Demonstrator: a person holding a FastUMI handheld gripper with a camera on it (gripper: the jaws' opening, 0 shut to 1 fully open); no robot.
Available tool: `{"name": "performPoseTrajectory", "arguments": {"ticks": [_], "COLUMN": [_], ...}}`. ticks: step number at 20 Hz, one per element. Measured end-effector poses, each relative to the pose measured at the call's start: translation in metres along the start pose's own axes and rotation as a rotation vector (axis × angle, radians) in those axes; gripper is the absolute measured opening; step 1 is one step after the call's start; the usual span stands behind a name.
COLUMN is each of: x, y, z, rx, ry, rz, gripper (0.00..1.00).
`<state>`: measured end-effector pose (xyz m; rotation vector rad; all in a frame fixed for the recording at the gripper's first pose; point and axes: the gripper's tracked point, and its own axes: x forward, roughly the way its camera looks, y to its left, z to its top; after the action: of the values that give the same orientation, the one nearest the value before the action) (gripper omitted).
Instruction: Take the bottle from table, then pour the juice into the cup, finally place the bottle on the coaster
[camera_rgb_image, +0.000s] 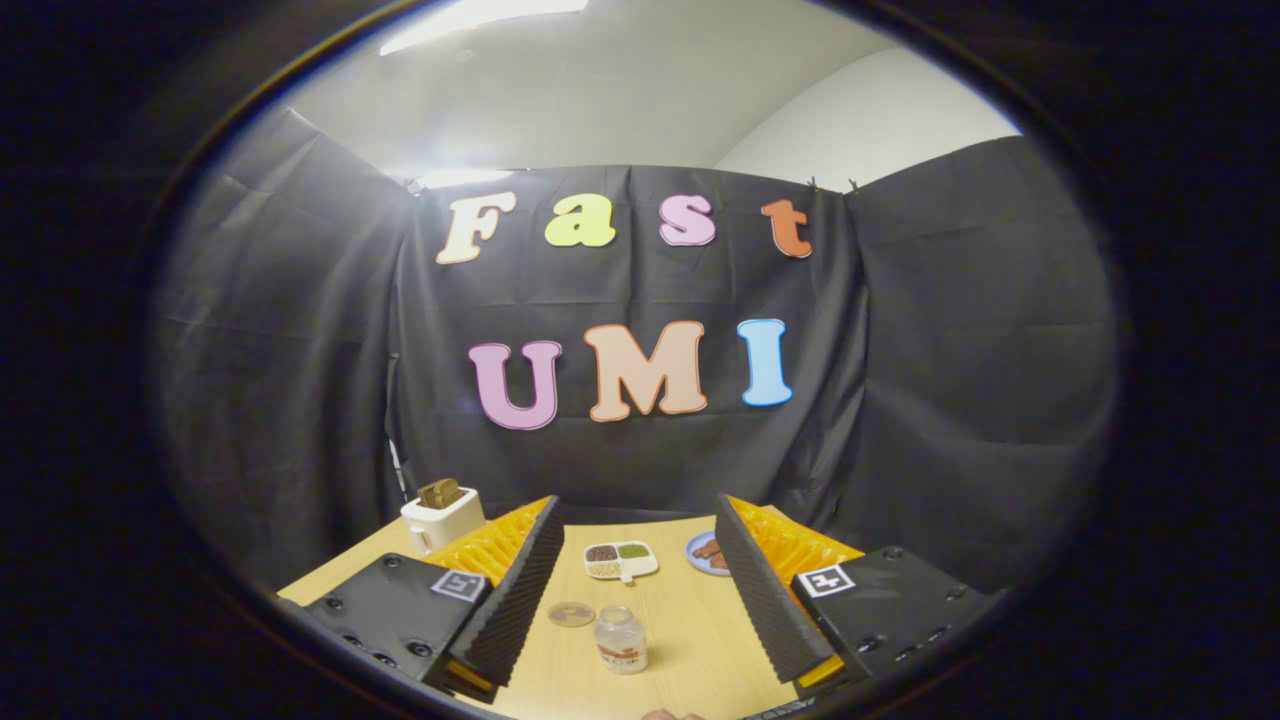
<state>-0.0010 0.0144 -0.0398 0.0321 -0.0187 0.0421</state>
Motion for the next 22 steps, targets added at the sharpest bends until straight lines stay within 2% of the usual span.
{"name": "performPoseTrajectory", "arguments": {"ticks": [3, 8, 13, 22], "x": [0.006, 0.023, 0.041, 0.068], "y": [0.001, 0.013, 0.019, 0.021], "z": [-0.027, -0.096, -0.153, -0.268], "rx": [-0.004, 0.018, 0.028, 0.019], "ry": [0.024, 0.097, 0.069, 0.127], "rz": [0.004, 0.023, 0.023, -0.003], "gripper": [0.96, 0.97, 0.96, 0.97]}}
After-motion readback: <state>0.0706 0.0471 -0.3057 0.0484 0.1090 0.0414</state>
